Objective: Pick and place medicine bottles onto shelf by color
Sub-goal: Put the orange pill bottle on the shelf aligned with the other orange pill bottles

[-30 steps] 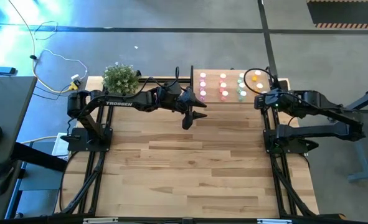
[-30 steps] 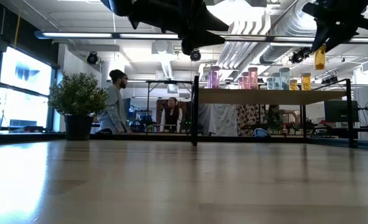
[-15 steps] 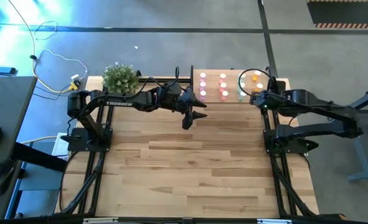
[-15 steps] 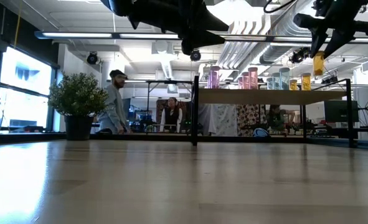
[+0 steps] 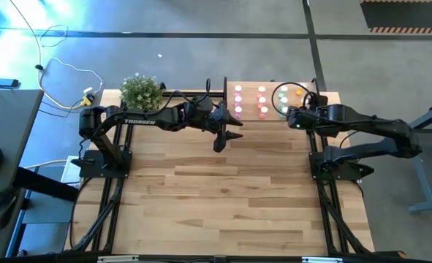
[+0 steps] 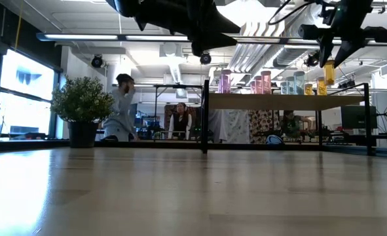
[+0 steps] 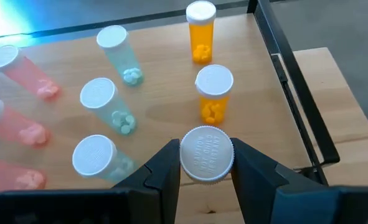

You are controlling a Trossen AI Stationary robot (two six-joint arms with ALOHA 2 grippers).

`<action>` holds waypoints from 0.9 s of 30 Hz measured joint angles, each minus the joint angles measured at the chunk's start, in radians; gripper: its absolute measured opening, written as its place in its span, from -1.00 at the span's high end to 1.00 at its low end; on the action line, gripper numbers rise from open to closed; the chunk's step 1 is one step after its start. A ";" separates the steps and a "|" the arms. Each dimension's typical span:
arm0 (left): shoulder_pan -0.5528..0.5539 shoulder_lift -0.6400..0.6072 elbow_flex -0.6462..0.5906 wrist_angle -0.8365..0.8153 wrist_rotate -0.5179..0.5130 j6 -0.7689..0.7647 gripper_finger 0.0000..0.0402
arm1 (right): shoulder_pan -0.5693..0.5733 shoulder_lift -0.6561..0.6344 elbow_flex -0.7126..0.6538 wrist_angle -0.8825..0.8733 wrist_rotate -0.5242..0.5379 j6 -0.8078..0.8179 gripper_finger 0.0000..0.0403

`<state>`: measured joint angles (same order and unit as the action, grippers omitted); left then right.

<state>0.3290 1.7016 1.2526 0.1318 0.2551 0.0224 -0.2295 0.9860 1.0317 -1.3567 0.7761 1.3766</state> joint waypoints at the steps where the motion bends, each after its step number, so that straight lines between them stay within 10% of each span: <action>1: 0.000 0.000 0.000 0.000 0.000 0.007 -0.06 | 0.000 0.008 0.000 0.000 0.001 0.008 0.43; 27: 0.019 0.000 0.000 0.000 0.003 0.016 -0.06 | 0.000 0.165 0.000 -0.125 0.049 0.373 0.43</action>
<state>0.3475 1.7016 1.2526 0.1318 0.2584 0.0383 -0.2291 1.1508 1.0317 -1.4820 0.8253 1.7496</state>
